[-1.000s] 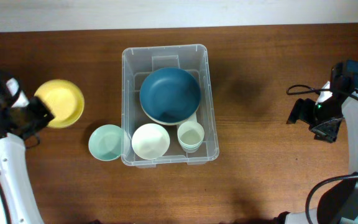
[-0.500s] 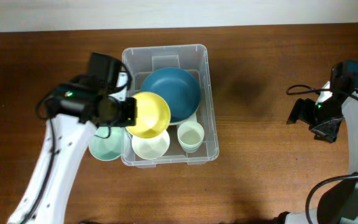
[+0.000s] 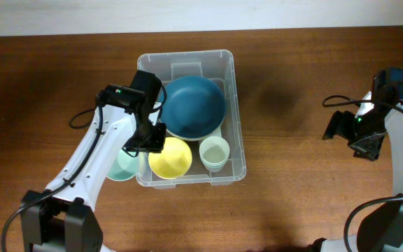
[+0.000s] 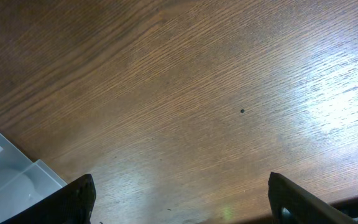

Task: Pack container
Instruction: 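Lower the yellow bowl into the white bowl in the container, then move the left gripper to the mint bowl rim and grip it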

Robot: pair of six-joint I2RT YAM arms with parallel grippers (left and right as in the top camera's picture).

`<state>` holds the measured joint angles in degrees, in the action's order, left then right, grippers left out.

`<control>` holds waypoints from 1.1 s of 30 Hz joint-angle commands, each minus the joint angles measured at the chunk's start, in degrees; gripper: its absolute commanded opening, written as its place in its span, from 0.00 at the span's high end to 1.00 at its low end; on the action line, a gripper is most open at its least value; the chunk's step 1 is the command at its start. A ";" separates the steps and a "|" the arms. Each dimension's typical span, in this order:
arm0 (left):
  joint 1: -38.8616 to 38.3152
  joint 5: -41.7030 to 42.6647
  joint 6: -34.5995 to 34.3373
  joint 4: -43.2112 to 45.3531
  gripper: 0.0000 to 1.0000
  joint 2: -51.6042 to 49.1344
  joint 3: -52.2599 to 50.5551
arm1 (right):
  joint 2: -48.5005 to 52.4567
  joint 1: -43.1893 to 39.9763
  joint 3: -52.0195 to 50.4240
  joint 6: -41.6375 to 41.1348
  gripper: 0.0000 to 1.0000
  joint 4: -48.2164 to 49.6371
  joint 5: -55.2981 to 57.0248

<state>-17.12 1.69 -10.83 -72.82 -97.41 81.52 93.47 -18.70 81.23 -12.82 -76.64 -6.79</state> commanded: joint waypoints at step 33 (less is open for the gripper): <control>35.01 7.50 5.31 18.03 0.32 -4.31 -19.56 | -0.87 0.33 -0.02 0.59 0.15 0.37 -0.31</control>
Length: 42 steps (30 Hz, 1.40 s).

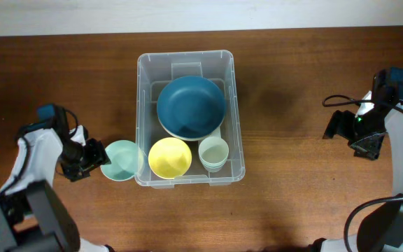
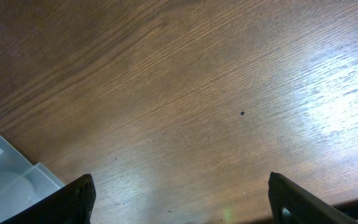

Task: Pack container
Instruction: 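Move the left gripper to the mint bowl rim and grip it, then lift the mint bowl and stack it on the yellow bowl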

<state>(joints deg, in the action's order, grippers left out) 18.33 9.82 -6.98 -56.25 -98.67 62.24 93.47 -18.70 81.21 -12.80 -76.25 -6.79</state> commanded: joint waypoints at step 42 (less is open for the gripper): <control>-31.89 -7.61 0.76 -17.31 0.99 11.82 22.93 | -0.87 0.33 0.00 0.57 0.15 0.02 -0.31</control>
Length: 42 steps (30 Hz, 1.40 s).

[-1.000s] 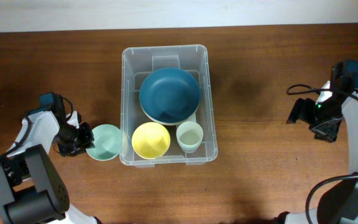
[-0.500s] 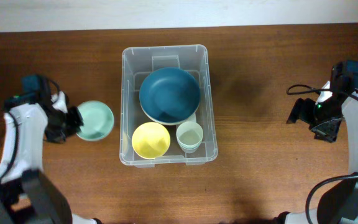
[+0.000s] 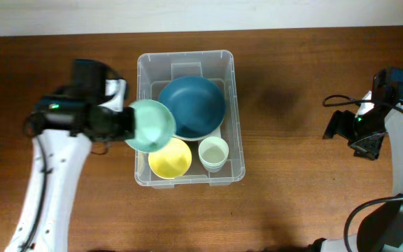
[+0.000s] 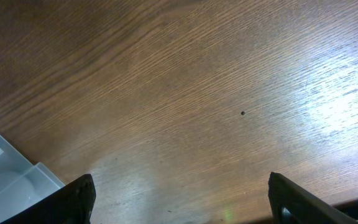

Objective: Pack container

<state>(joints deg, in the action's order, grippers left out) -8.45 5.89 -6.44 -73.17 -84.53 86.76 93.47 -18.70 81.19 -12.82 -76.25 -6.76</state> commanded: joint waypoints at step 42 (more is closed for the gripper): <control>9.49 -9.18 -1.62 24.39 0.00 0.50 -3.85 | -3.10 24.17 10.49 5.60 0.01 29.38 10.36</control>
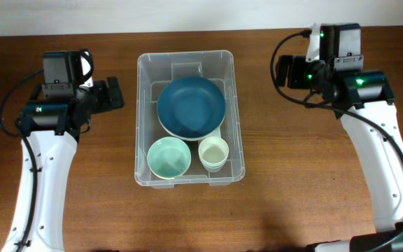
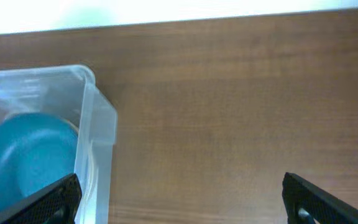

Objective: Pack container

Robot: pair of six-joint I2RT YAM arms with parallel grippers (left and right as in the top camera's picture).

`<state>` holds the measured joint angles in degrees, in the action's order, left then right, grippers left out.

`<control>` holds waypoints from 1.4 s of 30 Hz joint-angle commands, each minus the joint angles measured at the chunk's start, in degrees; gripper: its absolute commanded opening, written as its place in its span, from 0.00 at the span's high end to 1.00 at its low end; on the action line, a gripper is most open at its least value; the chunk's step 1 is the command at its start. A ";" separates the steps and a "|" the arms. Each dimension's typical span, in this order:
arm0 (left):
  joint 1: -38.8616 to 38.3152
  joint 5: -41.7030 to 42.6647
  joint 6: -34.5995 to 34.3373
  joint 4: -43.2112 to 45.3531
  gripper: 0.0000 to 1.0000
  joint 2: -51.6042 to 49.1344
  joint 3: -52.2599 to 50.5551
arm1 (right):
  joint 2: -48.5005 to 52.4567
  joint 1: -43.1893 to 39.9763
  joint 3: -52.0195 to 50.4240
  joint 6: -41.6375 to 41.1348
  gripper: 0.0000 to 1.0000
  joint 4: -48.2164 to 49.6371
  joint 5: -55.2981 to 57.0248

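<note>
The clear plastic container (image 1: 234,105) stands mid-table. Inside it lie a dark blue bowl (image 1: 191,106), a mint green bowl (image 1: 169,158) at the front left and a small pale cup (image 1: 214,152) at the front right. My left gripper (image 1: 112,96) hangs left of the container over bare table, open and holding nothing. To the container's upper right, my right gripper (image 1: 283,72) is open; in the right wrist view its fingertips (image 2: 58,198) stand wide apart over the wood, with the container's corner (image 2: 98,121) and the blue bowl (image 2: 23,162) at the left.
Brown wooden table (image 1: 299,175) all round the container. A pale wall edge runs along the far side (image 1: 201,14). Cables trail from both arms.
The mint bowl, held above the container's left rim, now lies inside where the yellow bowl showed. My left gripper has let go and drawn back left. My right arm moved up toward the container.
My left gripper first hung over the container's left side, with the mint bowl on the table outside. Then it was at that bowl on the table. Then it held the bowl over the container's rim. Now the bowl sits inside and both grippers are empty.
</note>
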<state>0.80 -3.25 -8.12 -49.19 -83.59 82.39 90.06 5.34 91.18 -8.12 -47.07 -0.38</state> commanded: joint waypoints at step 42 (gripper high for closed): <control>0.02 0.44 -2.73 -7.50 0.00 64.59 -34.77 | -75.30 -0.48 -49.40 -5.88 0.01 -4.63 6.69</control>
<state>0.82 -2.85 -10.15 -56.60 -19.22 48.18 15.14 5.02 42.09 -13.52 -51.86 5.56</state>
